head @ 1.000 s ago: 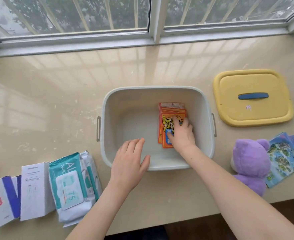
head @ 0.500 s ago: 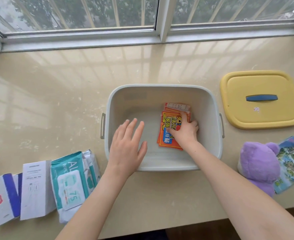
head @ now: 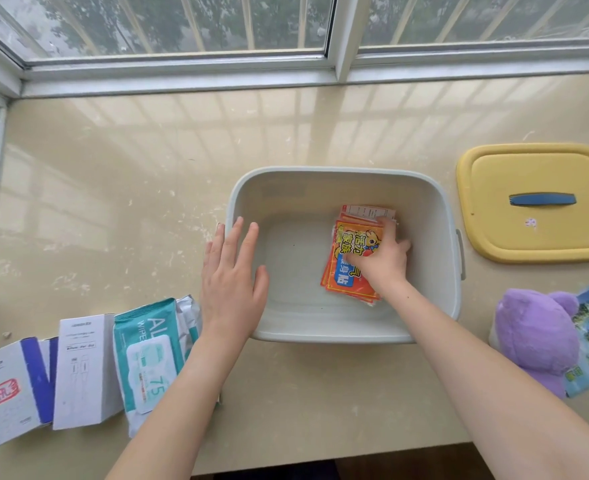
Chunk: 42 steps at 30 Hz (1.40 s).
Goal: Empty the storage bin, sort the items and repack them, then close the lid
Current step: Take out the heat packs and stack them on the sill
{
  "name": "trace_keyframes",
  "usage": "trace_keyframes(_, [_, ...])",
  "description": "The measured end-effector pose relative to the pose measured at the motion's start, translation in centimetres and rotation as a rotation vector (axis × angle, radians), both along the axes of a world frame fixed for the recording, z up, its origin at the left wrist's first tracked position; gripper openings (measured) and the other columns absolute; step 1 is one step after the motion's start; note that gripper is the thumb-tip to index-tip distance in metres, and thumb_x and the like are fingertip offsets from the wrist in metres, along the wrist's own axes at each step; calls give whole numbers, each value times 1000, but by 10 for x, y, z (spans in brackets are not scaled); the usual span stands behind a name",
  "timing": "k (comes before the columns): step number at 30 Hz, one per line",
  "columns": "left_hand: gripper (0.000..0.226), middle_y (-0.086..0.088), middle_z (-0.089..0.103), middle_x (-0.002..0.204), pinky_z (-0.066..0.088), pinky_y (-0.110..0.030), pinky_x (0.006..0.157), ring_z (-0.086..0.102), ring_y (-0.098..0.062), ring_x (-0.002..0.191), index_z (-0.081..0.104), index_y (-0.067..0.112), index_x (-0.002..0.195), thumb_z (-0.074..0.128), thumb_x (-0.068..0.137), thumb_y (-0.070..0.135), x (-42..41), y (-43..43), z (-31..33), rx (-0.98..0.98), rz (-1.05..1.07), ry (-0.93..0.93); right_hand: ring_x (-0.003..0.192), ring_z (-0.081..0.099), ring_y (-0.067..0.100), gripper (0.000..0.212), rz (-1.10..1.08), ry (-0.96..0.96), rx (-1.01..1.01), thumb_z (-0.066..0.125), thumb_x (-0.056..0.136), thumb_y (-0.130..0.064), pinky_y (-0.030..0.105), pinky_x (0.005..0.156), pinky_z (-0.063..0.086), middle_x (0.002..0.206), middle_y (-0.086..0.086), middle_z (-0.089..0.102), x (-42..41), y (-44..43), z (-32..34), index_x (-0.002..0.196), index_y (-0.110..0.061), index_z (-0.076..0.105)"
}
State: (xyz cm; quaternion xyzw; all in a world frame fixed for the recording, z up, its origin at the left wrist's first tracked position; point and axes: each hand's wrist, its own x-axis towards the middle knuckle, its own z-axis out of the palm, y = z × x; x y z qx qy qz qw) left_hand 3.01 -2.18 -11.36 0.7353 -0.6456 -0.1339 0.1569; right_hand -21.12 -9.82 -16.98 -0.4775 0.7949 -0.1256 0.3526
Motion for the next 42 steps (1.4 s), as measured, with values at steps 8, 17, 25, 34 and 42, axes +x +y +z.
trace_keyframes(8, [64, -13, 19, 160, 22, -46, 118, 16, -27, 147, 26, 6, 150, 43, 90, 19, 0, 1, 0, 4, 67, 64, 104, 61, 18, 76, -1, -242, -55, 81, 70, -8, 23, 76, 50, 117, -4, 59, -4, 1, 2, 135, -28, 45])
trace_keyframes(17, [63, -12, 21, 159, 21, -44, 118, 18, -25, 147, 29, 3, 149, 41, 89, 19, 1, -1, -3, 2, 64, 71, 87, 64, 3, 68, -113, -456, -121, 77, 69, 8, 13, 65, 53, 99, -13, 62, 4, 2, 22, 126, -21, 54])
trace_keyframes(25, [63, -14, 35, 153, 22, -38, 117, 29, -29, 142, 32, 3, 147, 42, 88, 23, 14, 12, 34, 70, 16, 94, 79, 64, 3, 50, -102, -574, -177, 68, 78, 8, 16, 64, 54, 99, -7, 64, 10, 21, 77, 119, -19, 62])
trace_keyframes(34, [40, -14, 64, 113, 39, -35, 93, 55, -32, 103, 57, 0, 123, 44, 91, 19, 18, 56, 148, -139, -140, 80, 96, 70, 24, 23, -217, -733, -316, 74, 80, -6, 43, 82, 58, 112, 5, 69, 6, 86, 203, 94, -24, 75])
trace_keyframes(42, [44, -12, 61, 123, 40, -36, 98, 54, -29, 111, 55, 1, 129, 40, 93, 21, 9, 140, 197, -241, -268, 110, 94, 71, 25, 26, -207, -755, -308, 73, 81, -2, 44, 79, 60, 106, 0, 72, 3, 199, 265, 94, -25, 74])
